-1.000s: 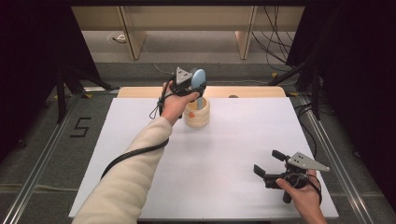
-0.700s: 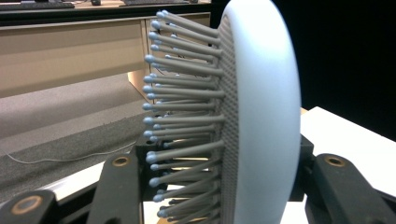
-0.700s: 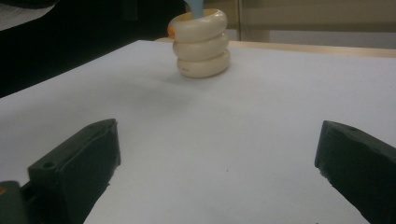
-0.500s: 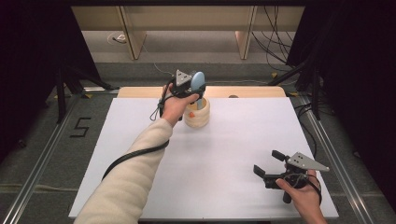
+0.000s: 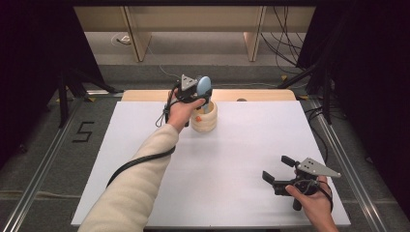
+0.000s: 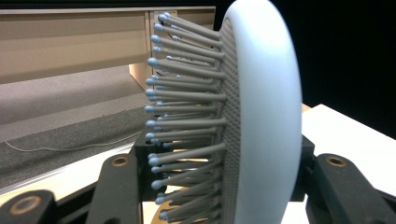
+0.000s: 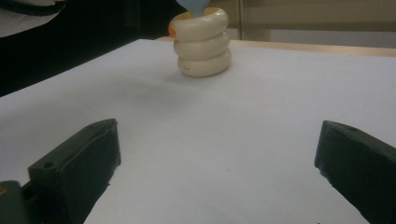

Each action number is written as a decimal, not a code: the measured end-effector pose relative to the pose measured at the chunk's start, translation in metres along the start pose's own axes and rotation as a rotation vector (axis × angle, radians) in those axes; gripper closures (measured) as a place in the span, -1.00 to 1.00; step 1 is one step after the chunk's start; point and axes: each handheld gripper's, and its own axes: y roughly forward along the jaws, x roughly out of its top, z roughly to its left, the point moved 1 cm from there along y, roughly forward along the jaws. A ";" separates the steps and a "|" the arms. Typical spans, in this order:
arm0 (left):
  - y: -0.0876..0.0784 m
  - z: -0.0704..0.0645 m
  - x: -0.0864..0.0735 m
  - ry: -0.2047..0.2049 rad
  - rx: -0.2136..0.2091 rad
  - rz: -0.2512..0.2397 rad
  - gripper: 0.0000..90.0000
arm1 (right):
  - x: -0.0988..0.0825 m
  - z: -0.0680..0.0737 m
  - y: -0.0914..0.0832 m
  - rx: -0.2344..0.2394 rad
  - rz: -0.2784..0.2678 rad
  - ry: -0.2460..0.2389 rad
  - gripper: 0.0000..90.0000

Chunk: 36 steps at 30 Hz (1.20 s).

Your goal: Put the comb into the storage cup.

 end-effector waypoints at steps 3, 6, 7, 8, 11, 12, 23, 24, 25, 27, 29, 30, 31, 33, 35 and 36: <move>-0.001 0.001 0.000 -0.005 0.003 0.002 0.05 | 0.000 0.000 0.000 0.000 0.000 -0.003 -0.97; -0.002 0.003 0.001 -0.023 0.010 0.004 0.03 | 0.000 0.000 0.000 -0.001 0.000 0.000 -0.97; -0.002 0.004 0.001 -0.031 0.013 0.004 0.03 | 0.000 0.000 0.000 -0.001 0.000 0.000 -0.97; -0.002 0.005 0.001 -0.042 0.017 0.003 0.02 | 0.000 0.000 0.000 -0.001 0.001 -0.001 -0.97; -0.003 0.008 0.001 -0.072 0.021 0.004 0.02 | 0.000 0.000 0.000 -0.001 0.002 -0.001 -0.97; -0.004 0.009 0.001 -0.081 0.021 0.004 0.01 | 0.000 0.000 0.000 -0.001 0.002 -0.001 -0.97; -0.012 0.024 -0.001 -0.151 0.032 0.020 -0.07 | 0.000 0.000 0.001 -0.001 0.005 -0.001 -0.97; -0.012 0.025 -0.001 -0.155 0.032 0.023 -0.07 | 0.000 0.000 0.001 -0.002 0.003 -0.001 -0.97; -0.013 0.026 -0.001 -0.158 0.030 0.031 -0.08 | 0.000 0.000 0.001 -0.001 0.002 -0.001 -0.97; -0.015 0.028 -0.002 -0.164 0.031 0.034 -0.10 | 0.000 0.001 0.001 0.000 0.005 0.000 -0.97; -0.016 0.030 -0.002 -0.172 0.030 0.038 -0.12 | -0.001 0.001 0.001 0.000 0.006 0.002 -0.97; -0.016 0.031 -0.002 -0.173 0.032 0.041 -0.13 | -0.001 0.001 0.001 0.000 0.006 0.002 -0.97; -0.017 0.032 -0.003 -0.172 0.032 0.043 -0.14 | -0.001 0.001 0.001 -0.001 0.006 0.002 -0.97; -0.018 0.033 -0.003 -0.178 0.032 0.042 -0.14 | -0.001 0.001 0.001 -0.001 0.006 0.002 -0.97; -0.020 0.035 -0.003 -0.179 0.034 0.048 -0.16 | -0.001 0.001 0.001 0.000 0.007 0.003 -0.97; -0.020 0.036 -0.003 -0.182 0.034 0.049 -0.17 | -0.001 0.001 0.001 0.000 0.008 0.003 -0.97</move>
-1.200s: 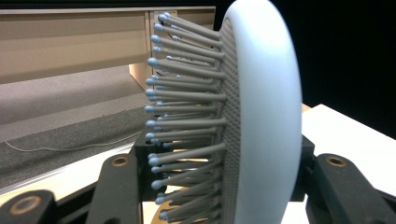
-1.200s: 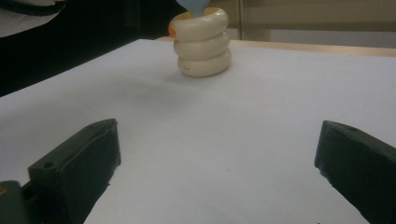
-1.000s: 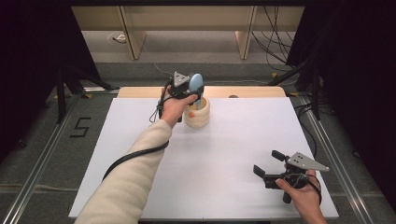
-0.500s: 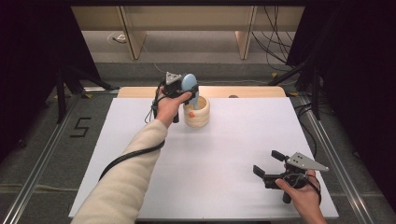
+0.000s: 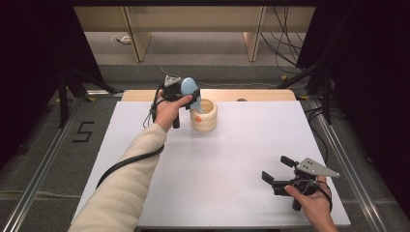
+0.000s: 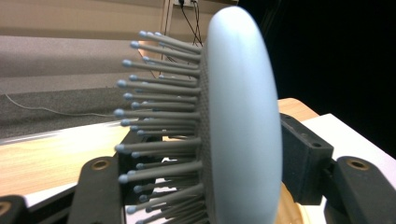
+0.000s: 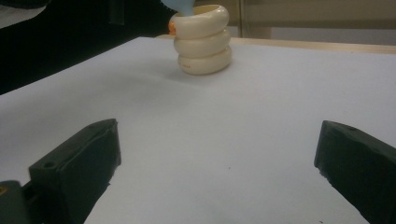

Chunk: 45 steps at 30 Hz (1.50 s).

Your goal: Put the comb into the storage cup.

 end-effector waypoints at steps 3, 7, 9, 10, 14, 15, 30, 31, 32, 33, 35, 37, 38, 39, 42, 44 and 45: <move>-0.002 0.002 0.000 -0.001 0.003 0.007 -0.20 | 0.000 0.000 0.000 0.000 0.000 -0.002 -0.97; -0.004 0.005 0.000 -0.014 0.000 0.023 -0.33 | 0.000 0.000 0.000 -0.002 -0.001 -0.001 -0.97; -0.005 0.006 -0.001 -0.022 -0.016 0.018 -0.38 | 0.000 0.000 0.000 -0.001 0.000 -0.003 -0.97; -0.005 0.006 -0.001 -0.019 -0.016 0.020 -0.44 | 0.000 0.000 0.001 -0.001 0.001 -0.002 -0.96; -0.006 0.008 -0.002 -0.023 0.008 0.041 -0.65 | 0.000 0.000 0.001 -0.002 0.001 -0.001 -0.96; -0.006 0.008 -0.002 -0.028 0.014 0.041 -0.65 | 0.000 -0.001 0.001 -0.002 0.001 -0.002 -0.96; -0.012 0.014 -0.004 -0.044 -0.019 0.043 -0.91 | -0.001 -0.001 0.001 -0.002 0.006 0.001 -0.96; -0.012 0.015 -0.004 -0.040 -0.024 0.043 -0.93 | -0.001 -0.001 0.000 -0.002 0.007 0.001 -0.96; -0.013 0.015 -0.004 -0.040 -0.025 0.042 -0.96 | 0.000 -0.001 0.000 -0.001 0.005 0.002 -0.96; -0.014 0.015 -0.004 -0.043 -0.022 0.042 -0.97 | 0.000 -0.001 0.000 -0.002 0.004 0.001 -0.96; -0.016 0.015 -0.004 -0.043 -0.025 0.043 -0.98 | -0.001 -0.001 0.000 -0.002 0.004 0.002 -0.96; -0.018 0.016 -0.004 -0.032 -0.019 0.045 -1.00 | -0.001 -0.001 0.000 -0.004 0.006 0.001 -0.96; -0.018 0.016 -0.004 -0.034 -0.012 0.044 -1.00 | -0.001 -0.001 0.001 -0.004 0.006 0.000 -0.96; -0.019 0.017 -0.003 -0.041 -0.002 0.044 -1.00 | -0.001 -0.001 0.001 -0.004 0.006 0.000 -0.96; -0.022 0.021 -0.002 -0.045 0.009 0.043 -1.00 | 0.000 -0.001 0.000 -0.005 0.001 0.001 -0.96; -0.024 0.022 -0.002 -0.045 0.012 0.041 -1.00 | 0.000 -0.001 0.001 -0.004 0.001 0.001 -0.96; -0.026 0.023 -0.002 -0.046 0.008 0.038 -1.00 | 0.000 0.000 0.001 -0.004 0.002 0.001 -0.96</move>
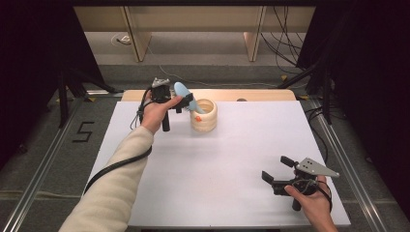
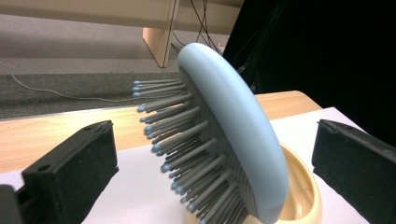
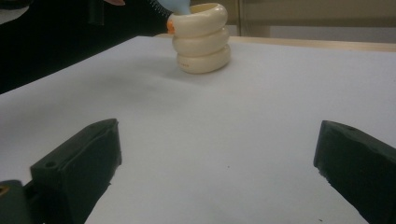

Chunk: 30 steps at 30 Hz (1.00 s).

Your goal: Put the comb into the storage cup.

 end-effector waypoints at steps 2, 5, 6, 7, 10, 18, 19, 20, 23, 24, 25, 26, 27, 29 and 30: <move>-0.003 0.001 -0.001 0.007 -0.003 0.001 -1.00 | 0.000 0.000 0.000 -0.001 0.004 0.001 -0.96; -0.007 0.003 -0.003 0.008 -0.001 0.002 -1.00 | 0.000 0.000 0.000 -0.001 0.000 0.000 -0.96; -0.008 0.003 -0.003 0.007 -0.001 0.000 -1.00 | 0.000 0.000 0.000 -0.001 0.000 0.000 -0.96; -0.009 0.004 -0.004 0.007 0.000 0.000 -1.00 | 0.000 0.000 0.000 -0.002 0.002 0.002 -0.96; -0.014 0.006 -0.006 0.012 -0.003 0.000 -1.00 | 0.000 0.000 0.000 -0.001 0.000 -0.001 -0.96; -0.030 0.008 -0.018 0.037 -0.025 -0.012 -1.00 | 0.000 0.000 0.000 -0.003 0.001 -0.001 -0.96; -0.032 0.008 -0.020 0.042 -0.025 -0.013 -1.00 | 0.000 0.000 0.000 -0.003 -0.001 -0.001 -0.96; -0.035 0.009 -0.023 0.051 -0.026 -0.014 -1.00 | 0.000 0.000 0.000 -0.003 0.001 -0.001 -0.96; -0.043 0.011 -0.034 0.064 -0.033 -0.013 -1.00 | 0.000 0.000 0.000 -0.003 0.000 0.000 -0.96; -0.045 0.011 -0.037 0.063 -0.032 -0.013 -1.00 | 0.000 0.001 0.000 -0.002 0.002 0.005 -0.96; -0.046 0.011 -0.039 0.061 -0.031 -0.016 -1.00 | 0.000 0.000 0.001 -0.003 0.003 0.004 -0.96; -0.048 0.012 -0.042 0.059 -0.032 -0.019 -1.00 | 0.000 0.001 0.001 -0.003 0.005 0.006 -0.96; -0.049 0.012 -0.044 0.060 -0.035 -0.022 -1.00 | 0.000 0.001 0.001 -0.003 0.005 0.006 -0.96; -0.052 0.011 -0.048 0.072 -0.039 -0.022 -1.00 | 0.000 0.001 0.001 -0.003 0.003 0.006 -0.96; -0.054 0.010 -0.050 0.083 -0.044 -0.020 -1.00 | 0.000 0.001 0.001 -0.003 0.003 0.006 -0.96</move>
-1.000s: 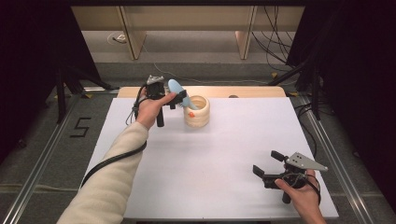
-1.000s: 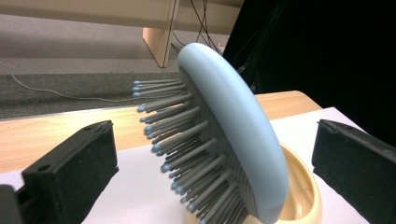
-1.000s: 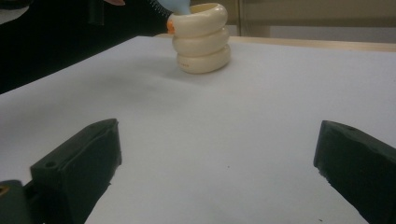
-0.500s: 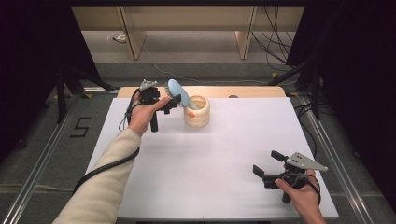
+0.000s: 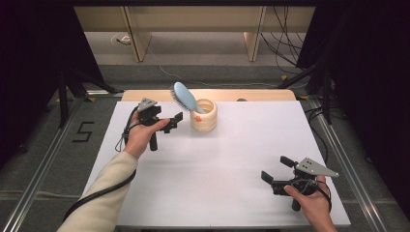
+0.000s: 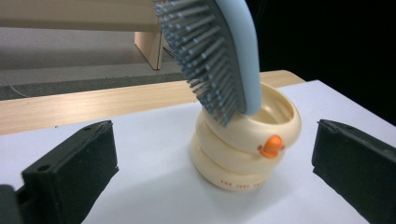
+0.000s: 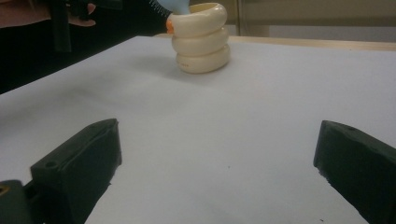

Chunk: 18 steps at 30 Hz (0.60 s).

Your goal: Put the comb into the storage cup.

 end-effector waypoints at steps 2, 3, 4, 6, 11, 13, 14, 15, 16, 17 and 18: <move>-0.003 -0.003 -0.004 0.011 -0.016 -0.005 -1.00 | 0.000 0.000 0.000 -0.003 0.001 0.002 -0.96; -0.005 -0.003 -0.006 0.016 -0.025 -0.008 -1.00 | 0.000 -0.001 0.000 -0.004 0.001 0.002 -0.96; -0.006 -0.004 -0.007 0.022 -0.035 -0.013 -1.00 | 0.000 -0.001 0.000 -0.004 0.001 0.002 -0.96; -0.010 -0.007 -0.009 0.041 -0.041 -0.023 -1.00 | 0.000 -0.001 0.000 -0.004 0.000 0.002 -0.96; -0.017 -0.013 -0.012 0.069 -0.059 -0.019 -1.00 | 0.000 -0.001 0.000 -0.004 0.001 0.001 -0.96; -0.019 -0.015 -0.014 0.073 -0.066 -0.016 -1.00 | 0.000 -0.001 0.000 -0.006 0.001 -0.001 -0.96; -0.020 -0.016 -0.015 0.075 -0.069 -0.015 -1.00 | 0.000 -0.001 0.000 -0.006 0.001 -0.001 -0.96; -0.022 -0.017 -0.016 0.081 -0.073 -0.015 -1.00 | 0.000 -0.001 -0.001 -0.005 0.001 -0.001 -0.96; -0.023 -0.018 -0.016 0.083 -0.077 -0.015 -1.00 | 0.000 -0.001 -0.001 -0.005 0.000 0.000 -0.96; -0.024 -0.019 -0.017 0.082 -0.080 -0.016 -1.00 | 0.000 -0.001 -0.001 -0.004 0.000 0.000 -0.96; -0.026 -0.020 -0.017 0.090 -0.083 -0.015 -1.00 | 0.000 -0.001 -0.001 -0.004 0.000 -0.002 -0.96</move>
